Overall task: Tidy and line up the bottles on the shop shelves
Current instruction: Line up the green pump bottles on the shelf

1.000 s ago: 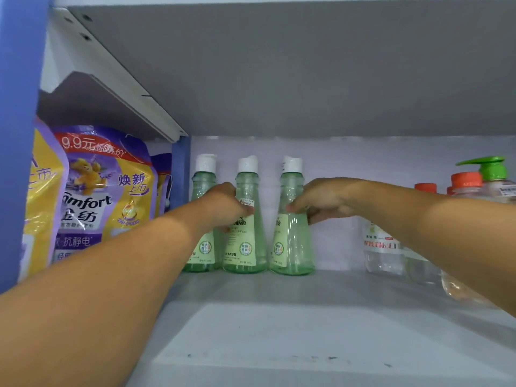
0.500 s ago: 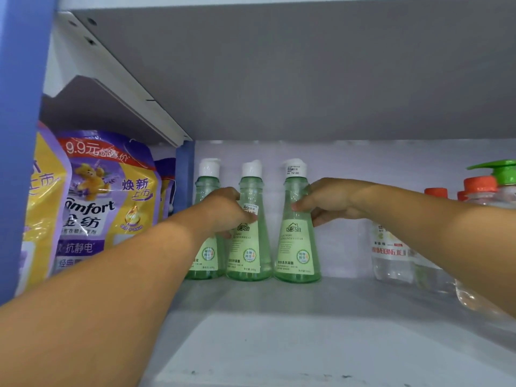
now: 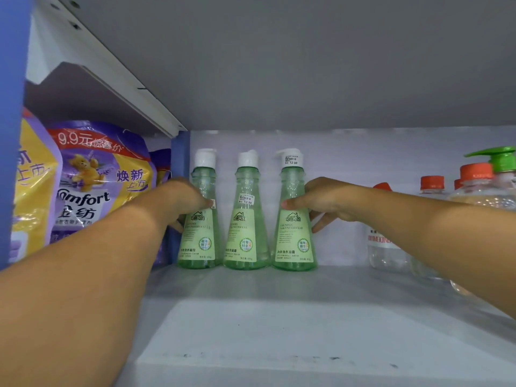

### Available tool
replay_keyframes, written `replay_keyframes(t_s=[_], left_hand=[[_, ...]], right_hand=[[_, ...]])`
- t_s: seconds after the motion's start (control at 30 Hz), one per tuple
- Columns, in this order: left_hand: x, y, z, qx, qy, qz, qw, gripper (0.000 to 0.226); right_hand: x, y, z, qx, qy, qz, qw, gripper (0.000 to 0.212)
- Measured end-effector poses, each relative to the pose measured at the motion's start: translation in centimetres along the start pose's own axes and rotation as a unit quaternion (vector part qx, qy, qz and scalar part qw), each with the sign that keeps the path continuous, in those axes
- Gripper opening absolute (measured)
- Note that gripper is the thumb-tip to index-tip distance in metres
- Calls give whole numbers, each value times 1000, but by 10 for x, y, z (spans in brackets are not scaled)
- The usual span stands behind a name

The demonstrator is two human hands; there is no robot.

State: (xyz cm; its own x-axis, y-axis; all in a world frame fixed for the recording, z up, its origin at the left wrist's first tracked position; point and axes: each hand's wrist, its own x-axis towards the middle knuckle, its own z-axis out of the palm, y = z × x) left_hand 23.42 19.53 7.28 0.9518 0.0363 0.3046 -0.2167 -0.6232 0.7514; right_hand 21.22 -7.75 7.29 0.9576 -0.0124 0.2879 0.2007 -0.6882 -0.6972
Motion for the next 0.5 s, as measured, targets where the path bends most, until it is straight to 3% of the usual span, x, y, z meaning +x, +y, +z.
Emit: replay_keyframes(t_s=[0.5], left_hand=[[13,-5,2,8,11,11,1000,40]], right_hand=[[-7,5,11,-17,36,-13,999,31]])
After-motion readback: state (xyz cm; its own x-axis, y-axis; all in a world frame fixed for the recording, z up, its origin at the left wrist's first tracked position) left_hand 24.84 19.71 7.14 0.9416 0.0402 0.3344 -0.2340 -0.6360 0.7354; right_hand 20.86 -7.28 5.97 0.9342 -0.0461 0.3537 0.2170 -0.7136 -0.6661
